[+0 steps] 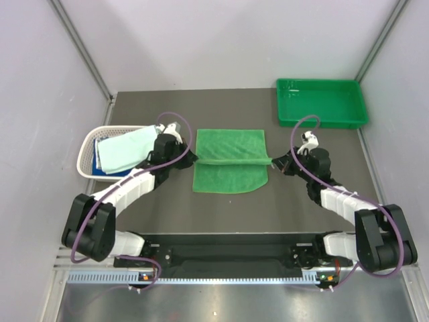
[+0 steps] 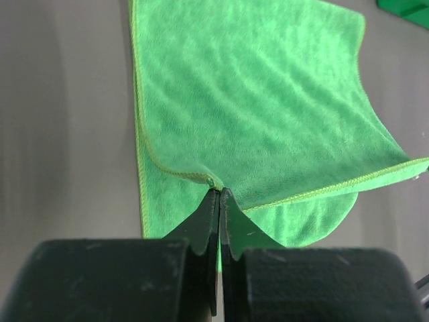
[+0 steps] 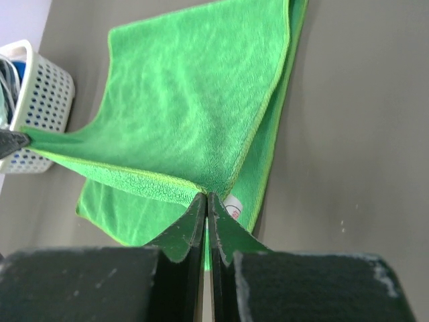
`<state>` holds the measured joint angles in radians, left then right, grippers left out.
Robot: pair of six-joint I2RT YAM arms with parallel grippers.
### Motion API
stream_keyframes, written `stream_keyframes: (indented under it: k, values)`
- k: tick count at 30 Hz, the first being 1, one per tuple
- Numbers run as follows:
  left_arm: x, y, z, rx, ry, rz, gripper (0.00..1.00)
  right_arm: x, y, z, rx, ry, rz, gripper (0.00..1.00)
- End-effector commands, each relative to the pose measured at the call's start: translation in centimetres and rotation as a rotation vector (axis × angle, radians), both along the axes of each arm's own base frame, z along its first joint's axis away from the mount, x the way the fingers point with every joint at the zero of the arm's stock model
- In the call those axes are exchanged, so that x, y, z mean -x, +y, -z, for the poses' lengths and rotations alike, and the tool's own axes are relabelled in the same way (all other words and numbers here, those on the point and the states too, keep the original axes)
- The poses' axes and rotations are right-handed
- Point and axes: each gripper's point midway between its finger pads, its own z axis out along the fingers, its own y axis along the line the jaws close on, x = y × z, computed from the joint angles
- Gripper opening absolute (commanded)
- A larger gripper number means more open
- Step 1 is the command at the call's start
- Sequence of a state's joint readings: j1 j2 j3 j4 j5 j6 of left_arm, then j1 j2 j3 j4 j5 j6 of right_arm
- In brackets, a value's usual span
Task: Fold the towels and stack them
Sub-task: Fold the towel
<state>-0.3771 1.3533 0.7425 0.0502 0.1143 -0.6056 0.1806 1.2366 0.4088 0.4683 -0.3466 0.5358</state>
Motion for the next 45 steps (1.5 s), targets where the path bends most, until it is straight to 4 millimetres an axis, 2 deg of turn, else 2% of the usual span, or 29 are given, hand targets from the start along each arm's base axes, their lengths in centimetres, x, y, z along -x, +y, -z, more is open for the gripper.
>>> stream_keyframes:
  k: [1, 3, 17, 27, 36, 41, 45]
  values:
    - [-0.1, 0.9, -1.4, -0.018, -0.026, -0.053, 0.00, 0.1, -0.2, -0.5, 0.011, -0.055, 0.014, 0.00]
    - [0.8, 1.2, -0.5, -0.037, 0.007, -0.059, 0.00, 0.4, 0.0, -0.3, 0.005, -0.055, 0.010, 0.00]
    - [3.1, 1.6, 1.7, -0.073, 0.059, -0.054, 0.00, 2.4, 0.4, 1.7, 0.010, -0.022, -0.008, 0.00]
    - [5.0, 1.3, 5.3, -0.084, 0.130, -0.044, 0.00, 3.5, 1.6, 3.8, 0.006, 0.019, -0.023, 0.00]
    - [6.1, 1.0, 6.5, -0.098, 0.159, -0.025, 0.00, 3.6, 1.7, 5.7, 0.019, 0.066, -0.005, 0.00]
    - [6.3, 0.6, 6.8, -0.094, 0.145, -0.002, 0.02, 3.6, 1.2, 5.8, 0.022, 0.067, 0.027, 0.01]
    - [6.7, 0.5, 7.4, -0.098, 0.155, 0.014, 0.03, 4.0, 1.0, 6.1, 0.019, 0.077, 0.034, 0.08]
